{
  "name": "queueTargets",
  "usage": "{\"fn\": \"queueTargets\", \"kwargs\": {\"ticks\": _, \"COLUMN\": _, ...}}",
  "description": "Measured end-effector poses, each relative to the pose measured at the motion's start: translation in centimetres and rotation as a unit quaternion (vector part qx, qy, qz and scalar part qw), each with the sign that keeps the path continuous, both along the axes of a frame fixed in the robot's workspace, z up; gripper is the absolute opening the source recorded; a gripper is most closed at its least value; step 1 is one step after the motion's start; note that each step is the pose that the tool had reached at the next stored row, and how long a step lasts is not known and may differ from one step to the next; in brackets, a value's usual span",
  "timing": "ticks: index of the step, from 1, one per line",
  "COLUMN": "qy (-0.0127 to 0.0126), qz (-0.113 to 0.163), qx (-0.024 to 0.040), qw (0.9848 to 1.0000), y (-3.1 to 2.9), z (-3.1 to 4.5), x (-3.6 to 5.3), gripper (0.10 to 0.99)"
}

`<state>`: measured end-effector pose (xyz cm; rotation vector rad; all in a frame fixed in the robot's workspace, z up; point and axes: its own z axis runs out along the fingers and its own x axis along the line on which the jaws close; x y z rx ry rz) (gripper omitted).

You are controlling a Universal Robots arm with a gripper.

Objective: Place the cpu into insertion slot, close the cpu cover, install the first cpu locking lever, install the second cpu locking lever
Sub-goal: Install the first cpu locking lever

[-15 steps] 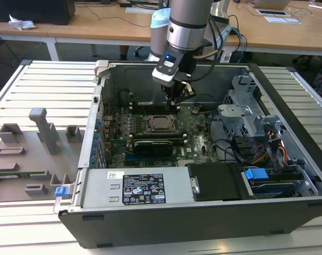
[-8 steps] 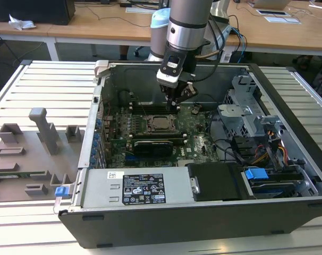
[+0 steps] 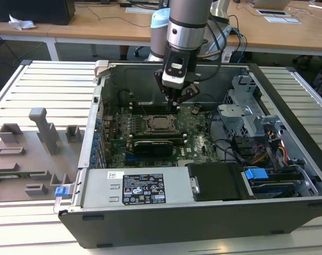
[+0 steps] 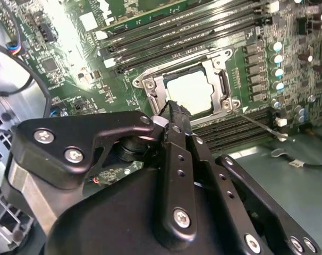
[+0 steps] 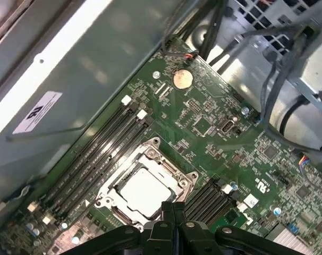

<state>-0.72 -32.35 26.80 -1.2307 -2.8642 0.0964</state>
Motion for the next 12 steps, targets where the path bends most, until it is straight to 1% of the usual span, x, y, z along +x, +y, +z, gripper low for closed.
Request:
{"fn": "queueTargets", "kwargs": {"ticks": 4, "qy": 0.0, "qz": 0.025, "qx": 0.0, "qw": 0.9997, "y": 0.0, "z": 0.0, "x": 0.0, "gripper": 0.11}}
{"fn": "queueTargets", "kwargs": {"ticks": 7, "qy": 0.0, "qz": 0.045, "qx": 0.0, "qw": 0.999, "y": 0.0, "z": 0.0, "x": 0.0, "gripper": 0.11}}
{"fn": "queueTargets", "kwargs": {"ticks": 10, "qy": 0.0, "qz": 0.067, "qx": 0.0, "qw": 0.9978, "y": 0.0, "z": 0.0, "x": 0.0, "gripper": 0.11}}
{"fn": "queueTargets", "kwargs": {"ticks": 11, "qy": 0.0, "qz": 0.078, "qx": 0.0, "qw": 0.9969, "y": 0.0, "z": 0.0, "x": 0.01, "gripper": 0.11}}
{"fn": "queueTargets", "kwargs": {"ticks": 12, "qy": 0.0, "qz": 0.084, "qx": 0.0, "qw": 0.9965, "y": 0.0, "z": 0.0, "x": 0.01, "gripper": 0.11}}
